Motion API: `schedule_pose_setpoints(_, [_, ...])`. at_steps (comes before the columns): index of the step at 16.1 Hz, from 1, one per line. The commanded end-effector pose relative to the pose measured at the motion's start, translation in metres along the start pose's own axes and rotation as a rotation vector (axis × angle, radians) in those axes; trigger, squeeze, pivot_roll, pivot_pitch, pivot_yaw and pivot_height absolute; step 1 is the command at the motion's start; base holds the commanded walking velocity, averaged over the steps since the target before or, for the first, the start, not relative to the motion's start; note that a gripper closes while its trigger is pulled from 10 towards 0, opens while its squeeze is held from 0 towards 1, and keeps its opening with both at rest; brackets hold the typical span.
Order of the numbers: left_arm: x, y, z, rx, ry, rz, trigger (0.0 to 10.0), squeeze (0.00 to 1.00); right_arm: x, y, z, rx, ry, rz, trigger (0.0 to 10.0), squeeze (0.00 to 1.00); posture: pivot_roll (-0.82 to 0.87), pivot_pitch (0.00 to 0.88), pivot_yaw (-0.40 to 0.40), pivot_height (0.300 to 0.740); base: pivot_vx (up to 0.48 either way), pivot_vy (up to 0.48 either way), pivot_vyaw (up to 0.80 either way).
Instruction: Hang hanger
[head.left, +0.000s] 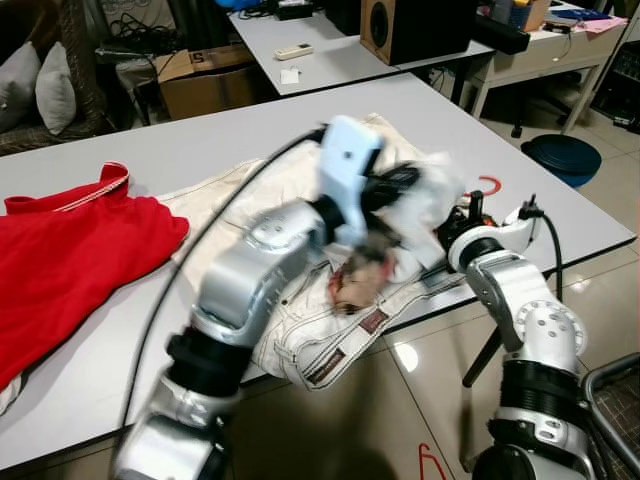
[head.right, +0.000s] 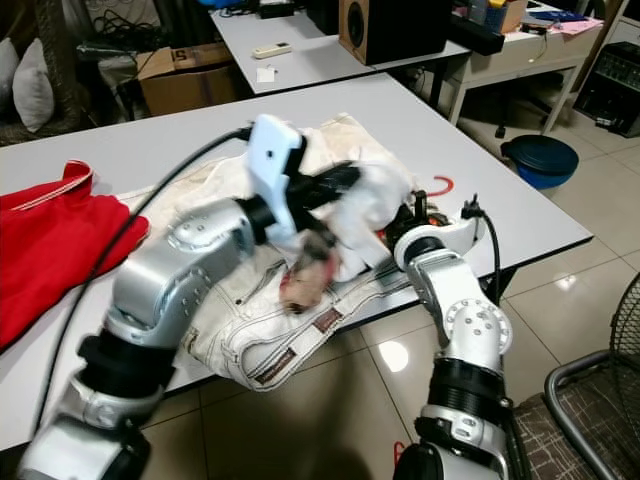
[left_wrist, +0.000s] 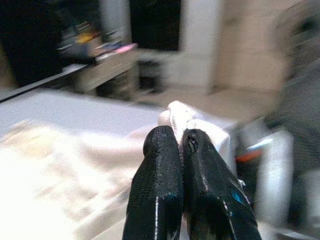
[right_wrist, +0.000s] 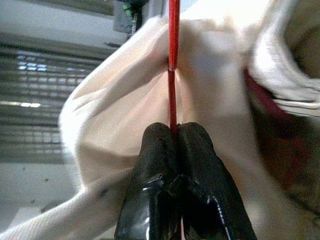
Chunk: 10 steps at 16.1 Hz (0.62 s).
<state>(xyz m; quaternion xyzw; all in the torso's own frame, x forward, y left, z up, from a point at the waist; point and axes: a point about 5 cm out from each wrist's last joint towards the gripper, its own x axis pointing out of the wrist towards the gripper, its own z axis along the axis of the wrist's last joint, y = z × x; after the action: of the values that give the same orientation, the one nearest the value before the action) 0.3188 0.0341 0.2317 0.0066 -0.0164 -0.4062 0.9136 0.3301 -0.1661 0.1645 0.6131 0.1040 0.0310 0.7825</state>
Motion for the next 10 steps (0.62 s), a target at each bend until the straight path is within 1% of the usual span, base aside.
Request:
schedule_pose_setpoints(1, [0.0,0.008,0.0,0.029,0.033,0.057,9.3,0.0,-0.005,0.008,0.001,-0.006,0.007,0.046,10.0,0.0,0.0,0.0,0.073,0.74,0.0,0.0,0.0])
schedule_pose_setpoints(2, [0.0,0.012,-0.009,0.039,0.09,0.063,10.0,0.0,-0.008,0.012,0.003,-0.002,0.008,0.07,10.0,0.0,0.0,0.0,0.075,0.74,0.0,0.0,0.0])
schedule_pose_setpoints(3, [0.0,0.012,-0.016,0.06,0.114,0.051,10.0,0.13,-0.011,0.016,0.002,0.006,0.01,0.089,10.0,0.0,-0.01,0.0,0.075,0.74,0.0,0.0,0.0])
schedule_pose_setpoints(4, [0.0,0.011,-0.02,0.053,0.127,0.032,10.0,1.0,-0.012,0.018,0.001,0.011,0.014,0.098,10.0,0.0,-0.01,0.0,0.075,0.74,0.0,0.0,0.0])
schedule_pose_setpoints(6, [-0.001,0.011,-0.023,0.038,0.144,0.028,10.0,1.0,-0.013,0.018,0.001,0.006,0.017,0.097,10.0,0.0,-0.01,0.0,0.075,0.74,0.0,0.0,0.0])
schedule_pose_setpoints(7, [-0.002,0.014,-0.018,0.023,0.123,0.03,10.0,1.0,-0.014,0.015,0.003,-0.024,0.011,0.073,10.0,0.0,0.0,0.0,0.076,0.74,0.0,0.0,0.0])
schedule_pose_setpoints(9, [-0.01,0.024,-0.005,0.034,0.081,0.018,10.0,1.0,-0.014,0.008,0.008,-0.11,0.003,0.022,10.0,0.0,0.0,0.0,0.075,0.74,0.0,0.0,0.0])
schedule_pose_setpoints(10, [-0.012,0.026,-0.003,0.035,0.074,0.013,10.0,1.0,-0.014,0.007,0.008,-0.128,0.002,0.015,10.0,0.0,0.0,0.0,0.075,0.74,0.0,0.0,0.0])
